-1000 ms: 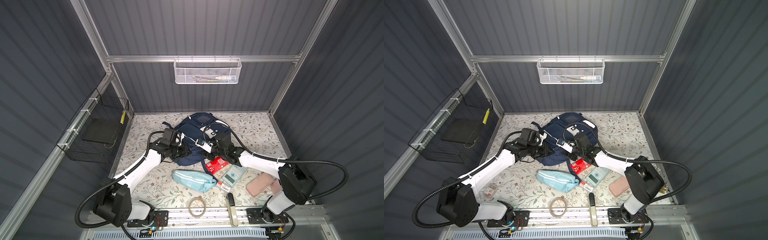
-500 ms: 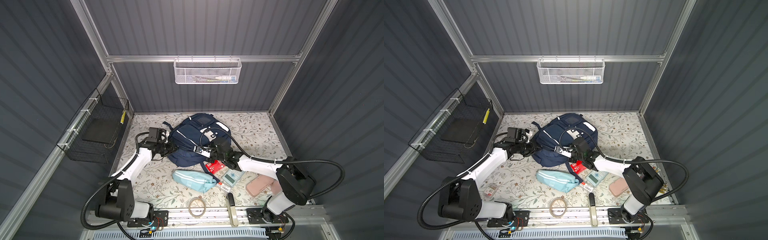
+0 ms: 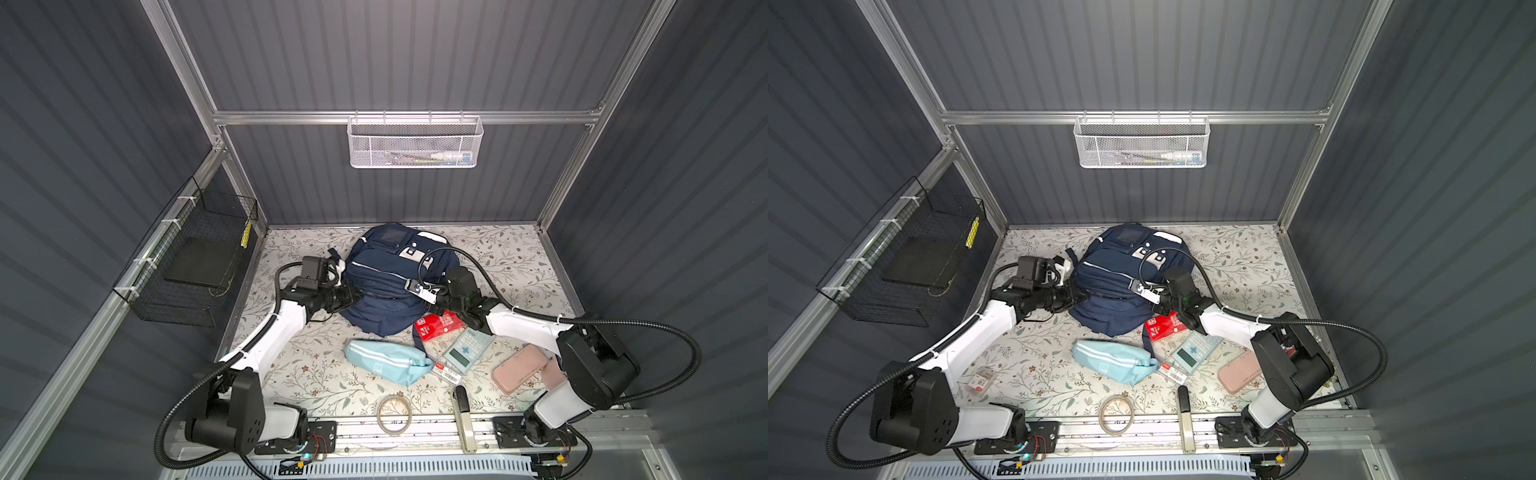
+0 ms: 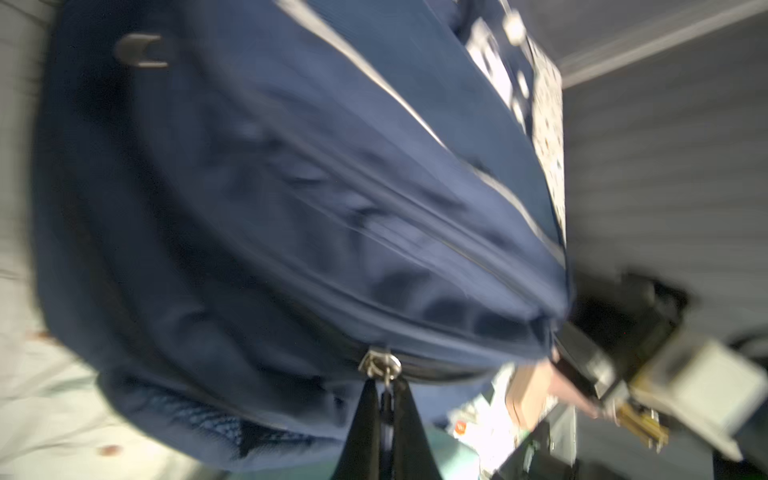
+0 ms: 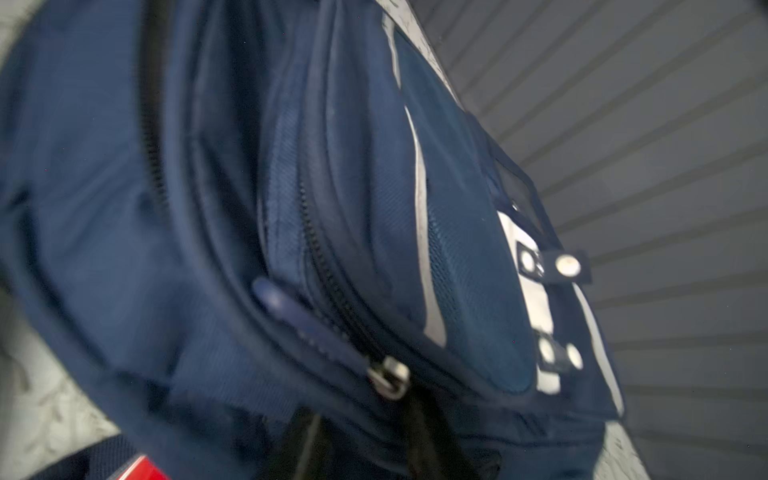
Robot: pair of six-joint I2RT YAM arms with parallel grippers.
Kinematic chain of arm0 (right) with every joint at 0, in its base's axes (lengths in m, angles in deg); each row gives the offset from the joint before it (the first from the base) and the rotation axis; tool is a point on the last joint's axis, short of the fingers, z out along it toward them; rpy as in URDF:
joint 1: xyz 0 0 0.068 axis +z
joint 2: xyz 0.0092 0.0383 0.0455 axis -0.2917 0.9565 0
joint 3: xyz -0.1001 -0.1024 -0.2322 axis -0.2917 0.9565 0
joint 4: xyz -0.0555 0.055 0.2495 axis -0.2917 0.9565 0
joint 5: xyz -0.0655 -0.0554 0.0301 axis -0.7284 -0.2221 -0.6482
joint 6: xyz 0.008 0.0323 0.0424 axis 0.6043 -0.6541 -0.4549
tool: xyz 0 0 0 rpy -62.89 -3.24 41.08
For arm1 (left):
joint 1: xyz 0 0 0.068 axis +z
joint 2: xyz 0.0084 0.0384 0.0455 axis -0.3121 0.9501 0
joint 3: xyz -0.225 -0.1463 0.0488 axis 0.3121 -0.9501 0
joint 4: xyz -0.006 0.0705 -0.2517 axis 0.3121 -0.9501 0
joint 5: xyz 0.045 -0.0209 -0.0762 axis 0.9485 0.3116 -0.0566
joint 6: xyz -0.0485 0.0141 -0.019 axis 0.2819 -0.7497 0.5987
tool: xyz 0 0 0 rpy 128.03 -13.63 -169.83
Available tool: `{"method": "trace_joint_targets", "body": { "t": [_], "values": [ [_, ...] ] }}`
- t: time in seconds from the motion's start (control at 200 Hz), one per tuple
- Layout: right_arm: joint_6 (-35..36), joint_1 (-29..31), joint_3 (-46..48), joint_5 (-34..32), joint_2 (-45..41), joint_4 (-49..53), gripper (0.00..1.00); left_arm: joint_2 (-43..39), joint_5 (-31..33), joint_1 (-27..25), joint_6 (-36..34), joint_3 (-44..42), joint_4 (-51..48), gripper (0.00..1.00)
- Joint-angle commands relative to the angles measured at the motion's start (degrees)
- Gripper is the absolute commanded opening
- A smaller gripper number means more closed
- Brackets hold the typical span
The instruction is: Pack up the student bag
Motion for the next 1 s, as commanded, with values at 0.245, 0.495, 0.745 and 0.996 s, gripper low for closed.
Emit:
{"method": "trace_joint_targets", "body": {
  "t": [0.245, 0.495, 0.745, 0.996],
  "values": [
    [-1.6, 10.1, 3.1, -3.1, -11.0, 2.6, 0.56, 1.9, 0.3, -10.5, 6.4, 2.3, 4.8, 0.00],
    [1.3, 10.4, -4.9, 1.9, -0.9, 6.4, 0.49, 0.1, 2.2, -10.5, 6.2, 1.6, 3.0, 0.00],
    [3.4, 10.5, -5.1, -3.4, 2.9, 2.5, 0.00, -1.8, 7.2, -10.3, 4.3, 0.1, -0.2, 0.00],
    [6.2, 9.0, -2.8, 3.6, -1.8, 6.2, 0.00, 2.1, 9.9, -1.0, 1.0, -1.4, 0.0, 0.00]
  ]
}}
